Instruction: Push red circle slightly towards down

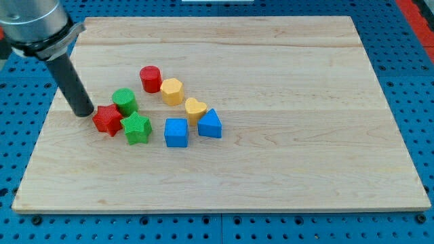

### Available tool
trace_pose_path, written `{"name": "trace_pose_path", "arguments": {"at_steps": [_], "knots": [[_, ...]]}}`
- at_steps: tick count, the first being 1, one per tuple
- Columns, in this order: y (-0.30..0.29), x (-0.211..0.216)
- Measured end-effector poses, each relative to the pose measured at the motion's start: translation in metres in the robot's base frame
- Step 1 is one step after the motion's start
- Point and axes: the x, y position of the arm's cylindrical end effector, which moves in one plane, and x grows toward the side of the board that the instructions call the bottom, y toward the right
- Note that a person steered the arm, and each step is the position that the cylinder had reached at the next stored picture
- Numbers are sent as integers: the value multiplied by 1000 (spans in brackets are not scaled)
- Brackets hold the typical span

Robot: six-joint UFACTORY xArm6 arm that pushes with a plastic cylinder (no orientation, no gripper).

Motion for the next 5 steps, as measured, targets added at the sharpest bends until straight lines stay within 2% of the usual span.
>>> {"name": "trace_pose_path", "arguments": {"at_steps": [2, 3, 5], "knots": [[24, 20], [14, 23], [-24, -13]]}}
